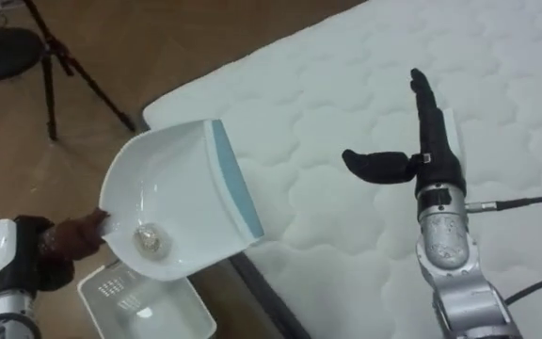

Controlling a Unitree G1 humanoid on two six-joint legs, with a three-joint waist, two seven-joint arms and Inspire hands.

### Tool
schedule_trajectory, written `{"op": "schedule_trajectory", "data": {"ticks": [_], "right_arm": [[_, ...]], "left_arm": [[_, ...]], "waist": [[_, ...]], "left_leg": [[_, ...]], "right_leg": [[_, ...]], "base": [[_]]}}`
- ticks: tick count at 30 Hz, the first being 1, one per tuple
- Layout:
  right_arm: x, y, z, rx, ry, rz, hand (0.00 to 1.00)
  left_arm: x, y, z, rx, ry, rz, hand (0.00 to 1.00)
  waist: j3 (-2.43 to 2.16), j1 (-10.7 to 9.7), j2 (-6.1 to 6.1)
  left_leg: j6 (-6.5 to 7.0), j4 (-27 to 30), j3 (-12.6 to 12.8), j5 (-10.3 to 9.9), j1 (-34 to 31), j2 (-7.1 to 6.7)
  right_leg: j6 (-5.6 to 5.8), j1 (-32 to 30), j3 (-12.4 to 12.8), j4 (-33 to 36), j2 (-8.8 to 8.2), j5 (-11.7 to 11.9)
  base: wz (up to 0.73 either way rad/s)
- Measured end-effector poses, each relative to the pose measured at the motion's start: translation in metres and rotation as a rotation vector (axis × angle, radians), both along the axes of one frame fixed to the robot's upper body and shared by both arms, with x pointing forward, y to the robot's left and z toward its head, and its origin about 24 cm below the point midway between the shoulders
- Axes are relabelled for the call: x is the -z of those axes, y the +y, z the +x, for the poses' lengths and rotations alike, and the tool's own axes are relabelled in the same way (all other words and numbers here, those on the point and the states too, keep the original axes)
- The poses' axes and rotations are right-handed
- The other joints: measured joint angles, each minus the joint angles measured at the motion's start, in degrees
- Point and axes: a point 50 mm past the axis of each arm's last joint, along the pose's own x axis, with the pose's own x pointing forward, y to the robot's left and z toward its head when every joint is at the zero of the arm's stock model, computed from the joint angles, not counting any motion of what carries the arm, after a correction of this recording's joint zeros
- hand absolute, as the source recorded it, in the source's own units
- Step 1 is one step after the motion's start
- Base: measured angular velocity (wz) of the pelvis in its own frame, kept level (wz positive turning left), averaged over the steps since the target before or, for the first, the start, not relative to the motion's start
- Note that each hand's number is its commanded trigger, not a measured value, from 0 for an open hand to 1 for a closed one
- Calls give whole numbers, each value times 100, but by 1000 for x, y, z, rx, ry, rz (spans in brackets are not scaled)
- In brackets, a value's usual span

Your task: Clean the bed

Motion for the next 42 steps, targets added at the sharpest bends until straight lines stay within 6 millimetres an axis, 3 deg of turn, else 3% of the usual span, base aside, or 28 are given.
{"op": "schedule_trajectory", "data": {"ticks": [1, 2, 3, 4, 5, 6, 7, 8, 9, 11, 12, 14, 15, 20, 22, 25, 29, 32, 35, 42], "right_arm": [[-1, -2, 0, 6, -2, 1, 0], [-1, -2, 0, 7, -3, 2, 0], [-1, -2, 0, 4, -2, 6, 0], [0, -1, 0, 0, -1, 8, 0], [1, -1, -1, 1, 3, 6, 0], [3, -2, -4, 6, 10, -2, 0], [4, -4, -7, 10, 17, -6, 0], [5, -5, -9, 16, 21, -8, 0], [7, -8, -12, 31, 26, -13, 0], [8, -14, -16, 54, 33, -19, 0], [9, -15, -17, 55, 37, -22, 0], [10, -14, -19, 51, 41, -21, 0], [9, -13, -22, 48, 39, -22, 0], [2, -9, -22, 27, 10, -23, 0], [3, -9, -20, 16, 14, -23, 0], [15, -9, -23, 18, 63, -22, 0], [34, -8, -32, 11, 148, -21, 0], [36, -9, -33, 13, 159, -33, 0], [38, -10, -34, 16, 167, -32, 0], [42, -10, -34, 18, 179, -37, 0]], "left_arm": [[-1, -3, 4, 11, -8, -3, 100], [-2, -3, 5, 14, -10, -2, 100], [-3, -3, 6, 14, -15, 0, 100], [-4, -1, 6, 14, -15, 7, 100], [-4, 0, 6, 14, -16, 9, 100], [-4, 0, 6, 12, -20, 12, 100], [-5, 1, 6, 13, -21, 15, 100], [-5, 0, 6, 17, -19, 14, 100], [-5, -2, 8, 27, -23, 14, 100], [-6, -6, 10, 50, -38, 10, 100], [-6, -7, 9, 51, -42, 11, 100], [-5, -7, 6, 48, -37, 13, 100], [-5, -7, 6, 49, -38, 14, 100], [-4, -7, 6, 49, -38, 16, 100], [-5, -6, 6, 41, -42, 18, 100], [-1, -5, 1, 23, -33, 21, 100], [8, -1, -9, -5, 12, 7, 100], [13, 2, -13, -16, 42, 11, 100], [16, 4, -15, -19, 68, 13, 100], [2, 21, 1, -15, 45, 79, 100]], "waist": [[-1, -91, -17], [3, -120, -9], [0, -107, -12], [11, -111, 12], [14, -135, 16], [-1, -255, -26], [-19, -269, -122], [-36, -271, -149], [-71, -271, -152], [-20, -234, -36], [-1, -81, 36], [-7, 8, 102], [-9, 94, 114], [8, 210, 117], [56, 256, 127], [80, 312, 143], [93, 225, 118], [90, 95, 105], [82, -77, 92], [87, -95, 102]], "left_leg": [[60, 0, -338, 47, -29, -139], [87, -4, -549, 63, -42, -205], [146, -41, -976, 81, -50, -300], [104, -63, -1282, 134, -63, -322], [46, -67, -1461, 184, -69, -348], [26, -69, -1804, 226, -84, -468], [19, -21, -2006, 236, -103, -638], [-8, 60, -2064, 216, -129, -710], [12, 169, -1852, 159, -215, -708], [25, 202, -1607, 133, -255, -605], [21, 171, -1658, 131, -277, -612], [8, 114, -1845, 142, -287, -684], [-1, 92, -1890, 136, -284, -703], [44, 269, -1584, 1, -377, -681], [48, 586, -1569, -199, -483, -693], [35, 855, -1572, -383, -685, -687], [31, 852, -1525, -383, -828, -668], [37, 865, -1089, -365, -993, -477], [55, 859, -1056, -329, -1105, -467], [67, 836, -1039, -323, -1170, -476]], "right_leg": [[54, -89, 550, 32, 69, -44], [65, -141, 873, 3, 185, -112], [15, -325, 1357, -156, 507, -217], [-26, -553, 1704, -344, 785, -203], [-50, -644, 1855, -496, 925, -161], [-62, -808, 2174, -781, 1063, 9], [-38, -939, 2455, -911, 1044, 234], [-24, -925, 2474, -873, 1033, 304], [-104, -836, 2327, -888, 1006, 499], [-133, -707, 2112, -960, 1017, 475], [-149, -700, 2102, -972, 1039, 463], [-211, -664, 2092, -969, 1048, 433], [-231, -629, 2086, -975, 1049, 381], [-258, -645, 1979, -708, 1027, 70], [-252, -768, 2121, -305, 1031, -183], [-278, -882, 2099, -33, 1034, -368], [-296, -941, 1961, -56, 1018, -397], [-300, -965, 1762, -156, 967, -403], [-294, -954, 1489, -274, 923, -399], [-281, -985, 1476, -275, 916, -393]], "base": [[138], [118], [104], [110], [143], [163], [158], [150], [142], [108], [54], [53], [50], [43], [24], [13], [26], [35], [43], [11]]}}
